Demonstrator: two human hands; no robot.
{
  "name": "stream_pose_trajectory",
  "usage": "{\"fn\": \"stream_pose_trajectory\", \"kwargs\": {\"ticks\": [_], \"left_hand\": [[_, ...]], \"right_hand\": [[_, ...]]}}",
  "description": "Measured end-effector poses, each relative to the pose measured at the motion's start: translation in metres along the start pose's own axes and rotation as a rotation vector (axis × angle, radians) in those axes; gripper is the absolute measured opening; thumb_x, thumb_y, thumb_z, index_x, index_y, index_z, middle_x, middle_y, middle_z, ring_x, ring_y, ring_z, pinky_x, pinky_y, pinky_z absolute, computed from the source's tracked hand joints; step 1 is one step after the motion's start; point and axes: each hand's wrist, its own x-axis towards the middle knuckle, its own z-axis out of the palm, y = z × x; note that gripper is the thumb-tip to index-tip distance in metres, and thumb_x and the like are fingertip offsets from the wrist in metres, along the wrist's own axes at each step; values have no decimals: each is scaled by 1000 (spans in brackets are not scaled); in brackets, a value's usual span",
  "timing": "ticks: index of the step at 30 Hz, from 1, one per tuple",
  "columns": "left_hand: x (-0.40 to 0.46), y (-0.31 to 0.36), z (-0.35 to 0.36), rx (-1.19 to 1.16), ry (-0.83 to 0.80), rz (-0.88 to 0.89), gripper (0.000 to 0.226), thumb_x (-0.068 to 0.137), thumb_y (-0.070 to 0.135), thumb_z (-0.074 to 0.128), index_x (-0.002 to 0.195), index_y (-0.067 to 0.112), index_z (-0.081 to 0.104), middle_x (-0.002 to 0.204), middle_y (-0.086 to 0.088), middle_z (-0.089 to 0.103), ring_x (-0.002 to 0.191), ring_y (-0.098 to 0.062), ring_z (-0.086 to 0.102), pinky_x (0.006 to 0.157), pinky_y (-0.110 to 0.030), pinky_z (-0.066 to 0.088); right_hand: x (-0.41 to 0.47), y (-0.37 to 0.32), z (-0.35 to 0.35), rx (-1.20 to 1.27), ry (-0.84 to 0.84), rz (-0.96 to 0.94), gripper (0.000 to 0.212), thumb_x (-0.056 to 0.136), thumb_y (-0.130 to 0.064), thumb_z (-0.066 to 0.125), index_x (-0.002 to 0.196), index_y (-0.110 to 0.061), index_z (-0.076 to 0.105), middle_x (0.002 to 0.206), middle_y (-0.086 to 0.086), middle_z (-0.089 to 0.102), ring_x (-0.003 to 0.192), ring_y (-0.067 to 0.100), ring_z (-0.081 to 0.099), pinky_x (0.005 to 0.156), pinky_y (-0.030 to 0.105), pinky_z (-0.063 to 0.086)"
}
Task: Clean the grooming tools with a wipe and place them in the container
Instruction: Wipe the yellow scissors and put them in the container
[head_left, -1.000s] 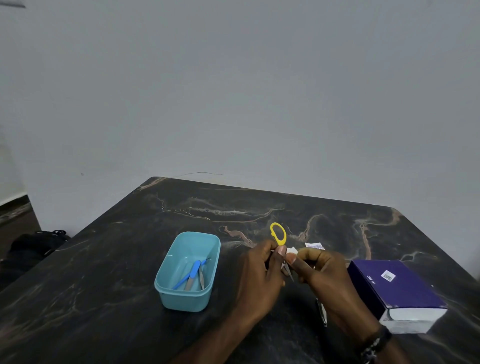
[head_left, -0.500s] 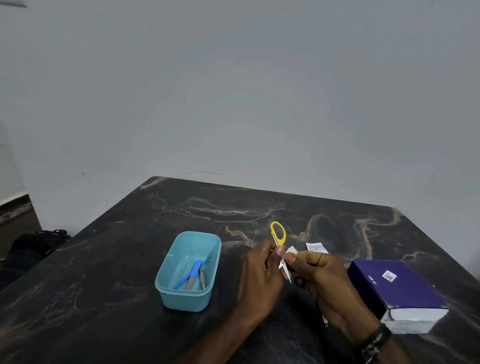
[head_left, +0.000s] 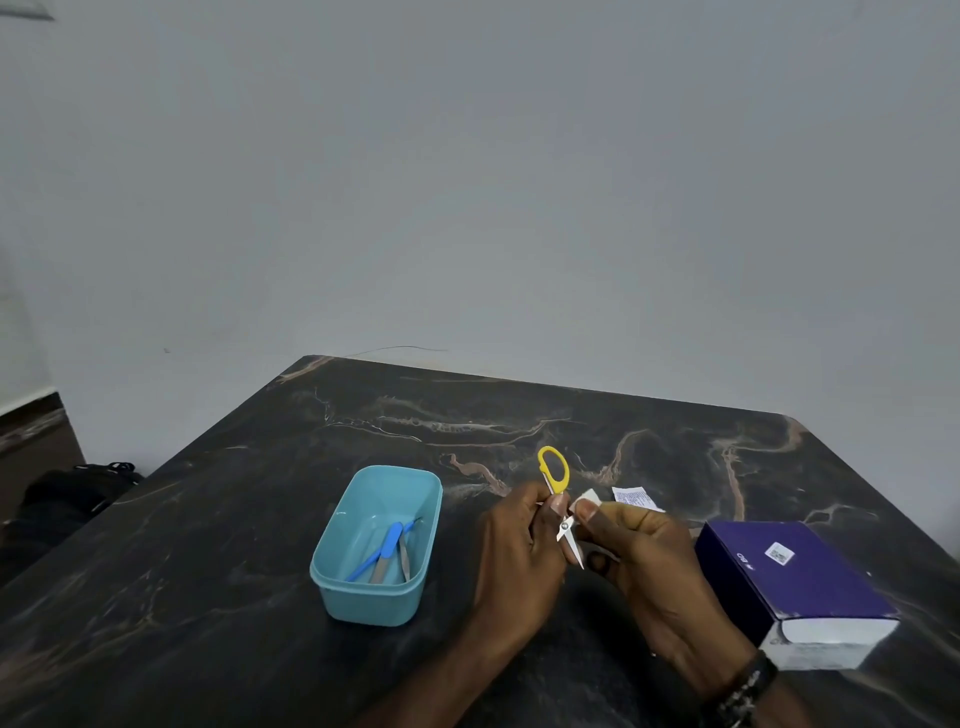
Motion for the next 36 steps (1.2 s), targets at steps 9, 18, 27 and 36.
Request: {"fn": "stream_pose_trajectory", "kwargs": {"ticks": [9,18,27,36], "left_hand": [[-1,-3,0,3,23,2,33,95,28,53,74,5,60,60,-13,60,59,-35,58,54,-48,47],[-1,0,0,-7,11,-13,32,98,22,53,73,4,57,59,-16,59,53,-36,52,51,-50,45],[-1,5,0,-17,15,-24,36,96,28,52,73,1,57,60,-17,59,55,-36,55,52,-48,46],[0,0,-2,-11,6,-27,27,97,17,56,72,6,61,61,-10,62,58,-22,56,55,-41,46]], "right_hand": [[-3,2,2,-52,-79,38,33,66,-31,77,70,2,74,67,18,66,63,25,48,60,32,40],[-1,0,2,17,12,22,26,69,-24,74,71,2,75,71,21,69,73,31,53,69,39,42],[-2,0,5,7,17,-5,32,65,-26,76,71,5,73,73,26,69,74,33,54,73,43,40],[-4,4,6,-60,-49,19,37,67,-33,76,72,3,72,71,19,67,73,30,47,64,36,38]]}}
